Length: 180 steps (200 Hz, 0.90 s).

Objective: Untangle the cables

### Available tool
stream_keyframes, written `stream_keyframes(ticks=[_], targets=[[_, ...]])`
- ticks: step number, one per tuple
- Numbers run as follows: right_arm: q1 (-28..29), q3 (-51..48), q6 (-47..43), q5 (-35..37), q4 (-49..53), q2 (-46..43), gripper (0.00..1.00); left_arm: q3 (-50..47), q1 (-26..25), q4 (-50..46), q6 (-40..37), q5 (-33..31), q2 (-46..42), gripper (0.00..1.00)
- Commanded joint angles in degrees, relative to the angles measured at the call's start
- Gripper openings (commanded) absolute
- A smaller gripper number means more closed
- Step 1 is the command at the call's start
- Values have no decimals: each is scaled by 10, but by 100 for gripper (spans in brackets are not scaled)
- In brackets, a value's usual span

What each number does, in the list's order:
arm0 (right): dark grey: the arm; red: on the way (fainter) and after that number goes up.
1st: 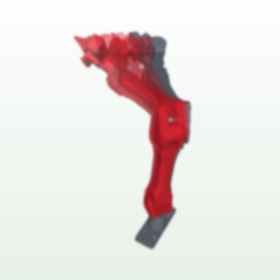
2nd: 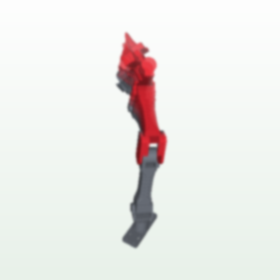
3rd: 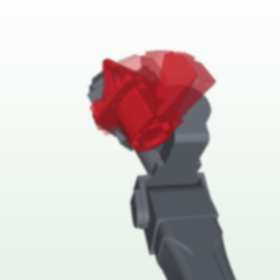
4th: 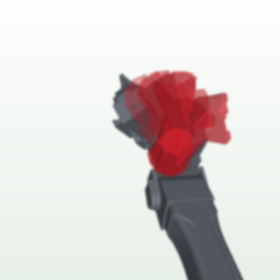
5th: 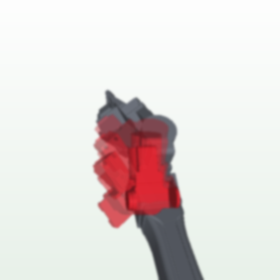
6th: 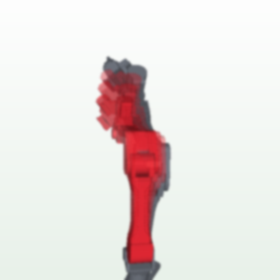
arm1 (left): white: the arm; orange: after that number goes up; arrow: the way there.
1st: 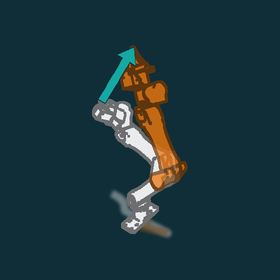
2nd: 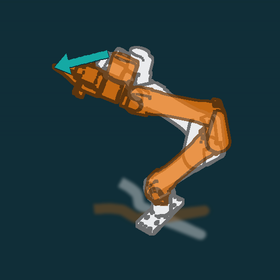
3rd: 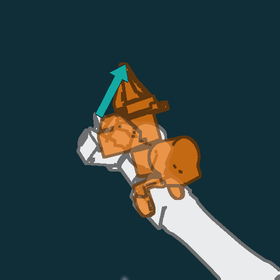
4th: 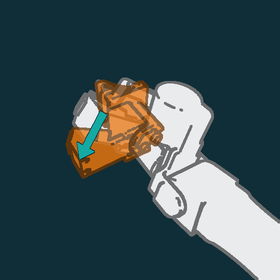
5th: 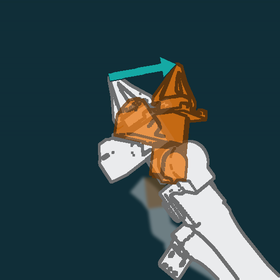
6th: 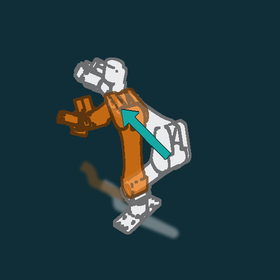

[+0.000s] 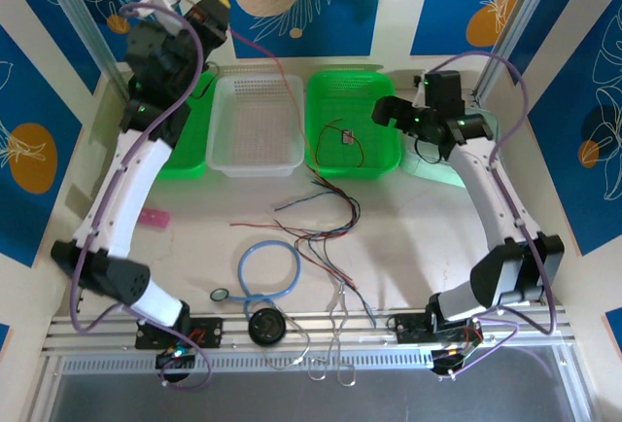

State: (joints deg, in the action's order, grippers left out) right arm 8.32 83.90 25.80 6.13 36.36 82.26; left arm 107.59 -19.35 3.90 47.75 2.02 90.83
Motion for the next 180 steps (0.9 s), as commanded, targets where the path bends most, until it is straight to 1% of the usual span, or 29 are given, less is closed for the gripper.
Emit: stream_keyframes(ticks=[1,16,25,68,82,91,118,131,141,147,162,180], targets=[[-28,-29,10,-37,-7,-42,99,83,-17,60,12,19,58,0],[-44,-45,11,-45,-6,-62,99,147,-27,42,2,22,110,0],[-50,-53,13,-51,-7,-70,99,167,-34,34,-6,18,136,0],[-52,-80,10,-60,-6,-95,99,171,-82,53,-60,23,246,0],[-51,-84,4,-61,0,-99,99,178,-102,24,-95,11,279,0],[-50,-84,-2,-50,7,-103,99,178,-115,2,-120,-7,297,0],[-51,-104,-13,-17,10,-126,99,176,-148,-60,-146,-38,353,0],[-52,-115,-10,-18,9,-137,99,185,-162,-103,-162,-66,382,0],[-52,-124,-8,-20,10,-145,99,205,-173,-151,-179,-104,407,0],[-53,-128,-9,-20,10,-149,99,217,-180,-176,-191,-116,422,0],[-58,-138,-10,-22,12,-159,99,234,-192,-211,-209,-122,449,0],[-64,-142,-12,-32,14,-163,99,243,-200,-232,-200,-117,471,0]])
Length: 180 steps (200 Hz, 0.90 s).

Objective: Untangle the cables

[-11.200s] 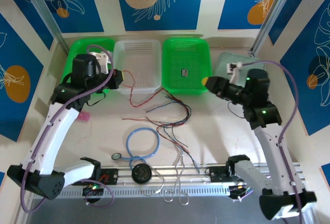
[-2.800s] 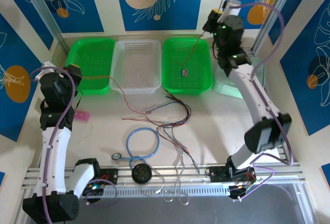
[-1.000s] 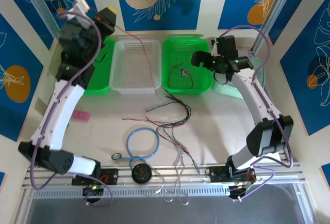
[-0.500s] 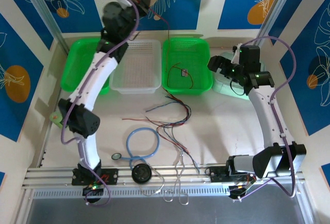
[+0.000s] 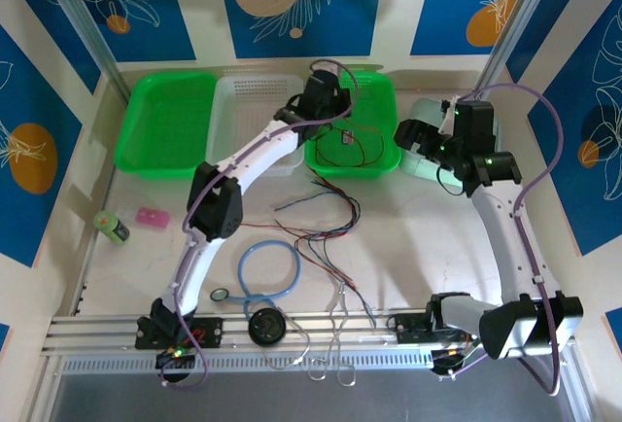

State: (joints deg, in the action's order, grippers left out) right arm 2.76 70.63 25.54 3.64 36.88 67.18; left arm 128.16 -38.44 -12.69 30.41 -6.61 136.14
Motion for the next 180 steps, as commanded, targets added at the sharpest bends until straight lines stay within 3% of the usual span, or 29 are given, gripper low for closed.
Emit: stream_keyframes(ticks=[1,42,104,108,121,136,149,180], targets=[[-8,-10,-9,-7,9,-13,99,38,-9,-67,-25,-30,19,0],[-13,-16,-7,-8,5,-14,99,126,-9,-174,14,10,97,0],[-13,-22,-4,-9,5,-21,99,129,-7,-204,40,48,130,1],[-13,-21,-4,-9,6,-21,99,129,-8,-204,41,50,129,6],[-13,-20,-5,-8,7,-24,99,129,-7,-202,41,53,123,39],[-13,-19,-5,-8,8,-27,99,129,-7,-198,40,47,110,63],[-13,-16,-4,-8,12,-29,99,129,-7,-193,35,33,95,75],[-11,-16,1,-12,17,-36,99,131,-7,-177,12,11,60,93]])
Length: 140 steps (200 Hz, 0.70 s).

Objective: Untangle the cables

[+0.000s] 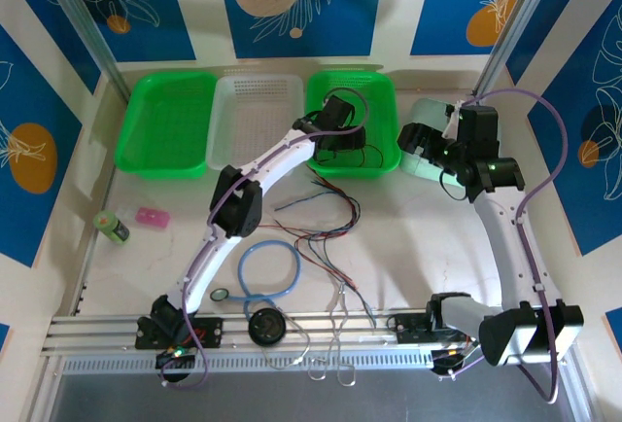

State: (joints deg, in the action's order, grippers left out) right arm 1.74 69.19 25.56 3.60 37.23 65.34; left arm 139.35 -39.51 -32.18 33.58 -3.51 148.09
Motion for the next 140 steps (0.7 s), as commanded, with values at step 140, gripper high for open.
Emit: stream_keyframes(ticks=[140], targets=[[17,-89,55,-34,39,-45,98,33,0,-115,-190,-89,-173,100]])
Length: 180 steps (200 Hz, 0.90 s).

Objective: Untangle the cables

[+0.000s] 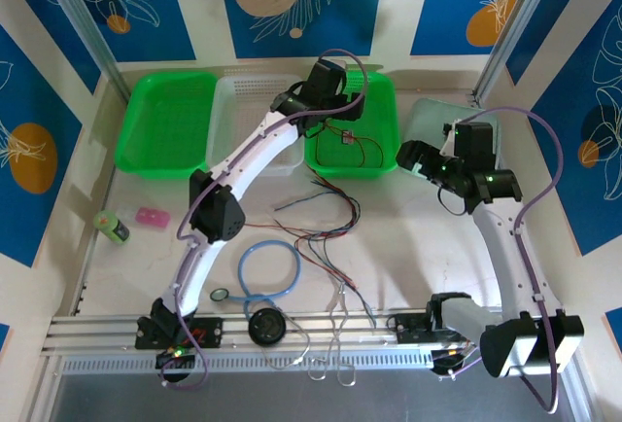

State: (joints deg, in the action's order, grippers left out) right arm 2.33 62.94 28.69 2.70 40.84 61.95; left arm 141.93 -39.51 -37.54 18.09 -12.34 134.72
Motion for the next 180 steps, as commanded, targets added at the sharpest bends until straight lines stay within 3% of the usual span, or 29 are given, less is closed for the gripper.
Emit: stream_keyframes(ticks=[1,20,50,111,180], targets=[[12,-28,24,-26,2,-11,97,6,0,-62,-35,1,-40,100],[31,-64,43,-36,-19,-4,93,-34,0,-67,-22,26,-80,100],[80,-112,70,-42,-48,17,75,-155,0,-43,-1,70,-175,98],[153,-208,126,-80,-177,107,45,-505,1,75,68,112,-388,93],[167,-184,111,-82,-233,226,36,-681,2,118,127,137,-471,85]])
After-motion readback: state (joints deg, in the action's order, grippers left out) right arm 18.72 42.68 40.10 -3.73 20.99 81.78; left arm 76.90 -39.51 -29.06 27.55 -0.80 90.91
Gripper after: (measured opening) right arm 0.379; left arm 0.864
